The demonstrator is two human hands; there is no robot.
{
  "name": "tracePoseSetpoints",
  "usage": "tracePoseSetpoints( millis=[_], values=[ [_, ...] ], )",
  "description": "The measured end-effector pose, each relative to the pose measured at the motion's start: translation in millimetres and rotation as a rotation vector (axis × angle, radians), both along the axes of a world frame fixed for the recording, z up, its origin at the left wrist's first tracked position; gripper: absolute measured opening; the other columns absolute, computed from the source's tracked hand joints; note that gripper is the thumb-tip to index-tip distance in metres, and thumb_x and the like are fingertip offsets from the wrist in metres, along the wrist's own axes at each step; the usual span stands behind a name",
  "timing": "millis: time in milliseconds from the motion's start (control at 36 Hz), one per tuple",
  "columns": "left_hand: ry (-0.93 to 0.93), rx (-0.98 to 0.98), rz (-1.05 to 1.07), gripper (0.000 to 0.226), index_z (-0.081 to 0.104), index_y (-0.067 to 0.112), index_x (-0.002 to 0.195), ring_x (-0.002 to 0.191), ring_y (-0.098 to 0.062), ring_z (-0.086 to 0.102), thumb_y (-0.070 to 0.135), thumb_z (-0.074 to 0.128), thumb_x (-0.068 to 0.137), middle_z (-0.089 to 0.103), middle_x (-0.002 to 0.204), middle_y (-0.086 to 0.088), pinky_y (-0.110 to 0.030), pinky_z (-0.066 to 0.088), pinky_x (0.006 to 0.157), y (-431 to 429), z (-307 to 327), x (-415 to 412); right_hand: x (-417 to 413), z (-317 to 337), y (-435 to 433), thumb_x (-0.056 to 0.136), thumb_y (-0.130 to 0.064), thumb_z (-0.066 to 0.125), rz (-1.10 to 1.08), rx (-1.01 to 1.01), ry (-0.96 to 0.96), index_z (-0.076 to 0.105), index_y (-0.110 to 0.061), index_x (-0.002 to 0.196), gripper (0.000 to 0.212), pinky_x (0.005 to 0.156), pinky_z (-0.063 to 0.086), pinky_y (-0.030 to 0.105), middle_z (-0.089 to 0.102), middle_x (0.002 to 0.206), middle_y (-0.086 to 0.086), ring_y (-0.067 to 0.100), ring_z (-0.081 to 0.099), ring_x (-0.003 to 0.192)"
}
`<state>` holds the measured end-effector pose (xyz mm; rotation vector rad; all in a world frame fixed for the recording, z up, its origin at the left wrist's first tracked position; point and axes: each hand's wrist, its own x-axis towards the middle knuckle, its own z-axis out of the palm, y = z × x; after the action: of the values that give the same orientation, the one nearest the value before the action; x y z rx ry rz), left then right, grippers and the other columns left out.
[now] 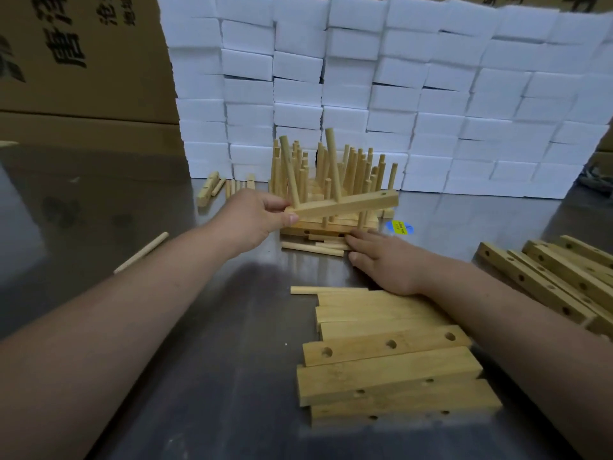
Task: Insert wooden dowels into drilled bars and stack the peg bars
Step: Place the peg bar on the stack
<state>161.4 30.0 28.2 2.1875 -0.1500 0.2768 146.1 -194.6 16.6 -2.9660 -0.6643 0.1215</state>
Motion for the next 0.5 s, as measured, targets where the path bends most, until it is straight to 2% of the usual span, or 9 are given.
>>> tracePoseSetpoints(
  millis=[83, 222, 306, 417, 500],
  values=[
    [0.01, 0.001, 0.019, 0.041, 0.063, 0.016, 0.119, 0.082, 0.006, 0.049, 0.028, 0.07, 0.08, 0.057, 0.096, 0.014, -0.009, 0.03, 0.072, 2.6, -6.3, 2.4, 0.8, -0.6, -2.6, 0.101, -0.039, 0.019, 0.013, -0.049, 0.016, 0.014, -0.021, 0.15, 0.052, 0.115, 0.002, 0.041, 0.002, 0.158, -0.007, 0.015, 0.001, 0.144],
    [0.052, 0.007, 0.025, 0.042, 0.061, 0.016, 0.12, 0.101, -0.011, 0.053, 0.027, 0.069, 0.081, 0.06, 0.104, 0.008, -0.024, 0.035, 0.087, 5.5, -10.9, 1.1, -1.4, 1.9, -5.7, 0.1, -0.042, 0.02, 0.027, -0.039, 0.01, 0.022, -0.026, 0.148, 0.05, 0.114, -0.001, 0.044, 0.008, 0.157, -0.01, 0.013, 0.0, 0.144],
    [0.046, 0.035, 0.024, 0.042, 0.061, 0.017, 0.121, 0.097, -0.008, 0.054, 0.029, 0.069, 0.081, 0.06, 0.103, 0.008, -0.025, 0.036, 0.088, 6.1, -13.1, 1.1, -3.7, 4.6, -6.9, 0.1, -0.042, 0.021, 0.045, -0.052, -0.027, 0.029, -0.025, 0.146, 0.049, 0.114, -0.002, 0.045, 0.013, 0.157, -0.01, 0.014, 0.002, 0.145],
    [0.026, 0.076, 0.031, 0.042, 0.061, 0.019, 0.12, 0.079, 0.007, 0.048, 0.032, 0.069, 0.081, 0.057, 0.091, 0.015, -0.017, 0.035, 0.077, 7.3, -17.3, 3.0, -5.4, 5.6, -6.2, 0.1, -0.041, 0.025, 0.058, -0.018, -0.066, 0.044, -0.026, 0.136, 0.044, 0.114, 0.007, 0.044, 0.033, 0.15, -0.008, 0.014, 0.021, 0.14],
    [0.023, 0.122, 0.022, 0.044, 0.061, 0.019, 0.121, 0.081, 0.004, 0.049, 0.034, 0.068, 0.081, 0.059, 0.099, 0.011, -0.016, 0.033, 0.076, 6.9, -19.5, 3.6, -5.0, 4.3, -4.3, 0.099, -0.042, 0.028, 0.058, 0.003, -0.072, 0.047, -0.025, 0.133, 0.043, 0.113, 0.021, 0.042, 0.043, 0.142, -0.003, 0.016, 0.035, 0.131]
  ],
)
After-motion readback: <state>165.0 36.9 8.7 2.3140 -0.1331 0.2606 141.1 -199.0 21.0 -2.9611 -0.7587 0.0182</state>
